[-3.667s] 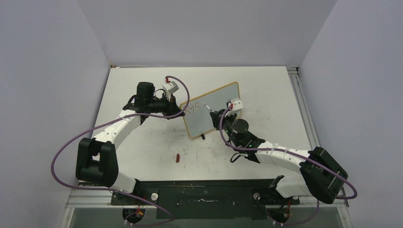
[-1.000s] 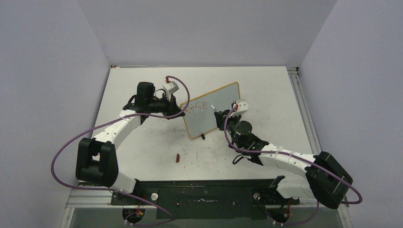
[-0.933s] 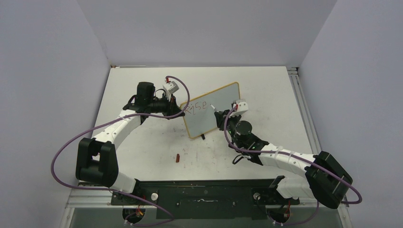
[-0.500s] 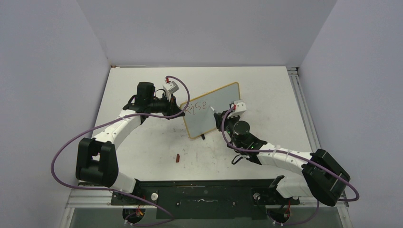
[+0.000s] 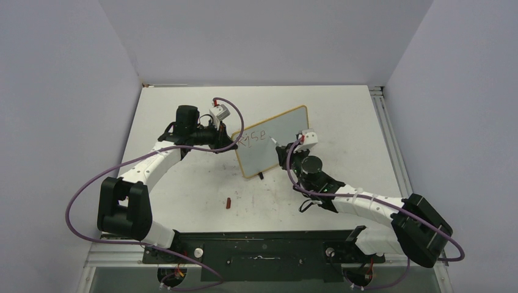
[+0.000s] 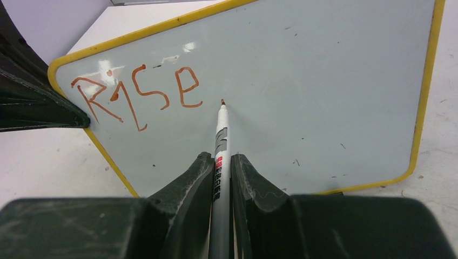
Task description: Write a sentence on the whiteboard
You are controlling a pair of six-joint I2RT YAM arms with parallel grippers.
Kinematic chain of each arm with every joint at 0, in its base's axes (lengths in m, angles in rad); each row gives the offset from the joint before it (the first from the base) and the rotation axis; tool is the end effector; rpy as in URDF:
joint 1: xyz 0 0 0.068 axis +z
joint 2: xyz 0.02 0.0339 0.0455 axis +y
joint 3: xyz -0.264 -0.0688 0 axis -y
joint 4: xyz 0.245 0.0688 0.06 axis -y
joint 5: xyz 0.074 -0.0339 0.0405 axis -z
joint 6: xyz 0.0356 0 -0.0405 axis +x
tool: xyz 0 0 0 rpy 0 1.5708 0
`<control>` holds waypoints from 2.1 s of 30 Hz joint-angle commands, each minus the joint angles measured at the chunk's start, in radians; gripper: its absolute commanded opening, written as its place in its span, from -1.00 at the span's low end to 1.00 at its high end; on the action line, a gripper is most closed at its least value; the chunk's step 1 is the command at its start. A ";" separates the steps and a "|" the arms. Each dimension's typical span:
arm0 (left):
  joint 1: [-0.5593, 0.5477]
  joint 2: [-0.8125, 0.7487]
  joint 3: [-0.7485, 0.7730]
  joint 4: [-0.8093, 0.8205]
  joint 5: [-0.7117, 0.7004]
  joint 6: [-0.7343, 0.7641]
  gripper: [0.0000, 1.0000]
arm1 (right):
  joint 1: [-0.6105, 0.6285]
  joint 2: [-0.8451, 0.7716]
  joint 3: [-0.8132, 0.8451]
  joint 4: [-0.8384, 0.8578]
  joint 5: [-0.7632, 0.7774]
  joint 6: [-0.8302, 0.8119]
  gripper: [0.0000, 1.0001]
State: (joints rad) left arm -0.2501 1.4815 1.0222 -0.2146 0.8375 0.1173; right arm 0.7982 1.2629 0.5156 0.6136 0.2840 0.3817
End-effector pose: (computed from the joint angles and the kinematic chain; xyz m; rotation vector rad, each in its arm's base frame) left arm 0.3026 -0.1046 0.2606 0.8302 1.9932 -1.0050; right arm 0.1940 0.1847 0.2282 -0.1458 1.7343 0.6350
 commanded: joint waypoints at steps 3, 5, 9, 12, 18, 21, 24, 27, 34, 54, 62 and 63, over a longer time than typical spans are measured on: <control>-0.012 0.000 0.027 -0.035 -0.016 0.047 -1.00 | -0.005 -0.112 -0.007 -0.021 0.018 0.001 -0.89; -0.011 -0.001 0.029 -0.035 -0.015 0.047 -1.00 | -0.005 -0.123 -0.006 -0.025 0.025 -0.006 -0.89; -0.011 -0.002 0.026 -0.035 -0.015 0.047 -1.00 | -0.008 -0.135 0.009 -0.038 0.028 -0.028 -0.89; -0.011 -0.003 0.027 -0.035 -0.014 0.047 -1.00 | -0.019 -0.134 0.024 -0.043 0.012 -0.041 -0.89; -0.011 -0.004 0.028 -0.035 -0.014 0.047 -1.00 | -0.052 -0.129 0.045 -0.049 -0.053 -0.049 -0.89; -0.011 -0.006 0.027 -0.035 -0.014 0.045 -1.00 | -0.072 -0.132 0.047 -0.052 -0.091 -0.046 -0.89; -0.012 -0.007 0.028 -0.035 -0.014 0.045 -1.00 | -0.096 -0.144 0.048 -0.058 -0.132 -0.042 -0.89; -0.013 -0.006 0.028 -0.034 -0.012 0.042 -1.00 | -0.125 -0.154 0.046 -0.063 -0.182 -0.041 -0.89; -0.013 -0.003 0.029 -0.033 -0.020 0.037 -1.00 | -0.193 -0.163 0.052 -0.073 -0.307 -0.053 -0.89; -0.026 0.008 0.037 -0.045 -0.025 0.031 -1.00 | -0.285 -0.109 0.086 -0.028 -0.523 -0.072 -0.89; -0.026 0.012 0.039 -0.046 -0.026 0.034 -1.00 | -0.285 -0.048 0.104 0.015 -0.517 -0.059 -0.89; -0.027 0.013 0.039 -0.047 -0.026 0.035 -1.00 | -0.286 -0.041 0.103 0.024 -0.512 -0.057 -0.89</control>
State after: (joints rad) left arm -0.2661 1.4815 1.0332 -0.2276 0.8223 0.1169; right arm 0.5175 1.1992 0.5728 0.5369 -0.2199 0.3244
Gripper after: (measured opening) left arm 0.050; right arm 0.155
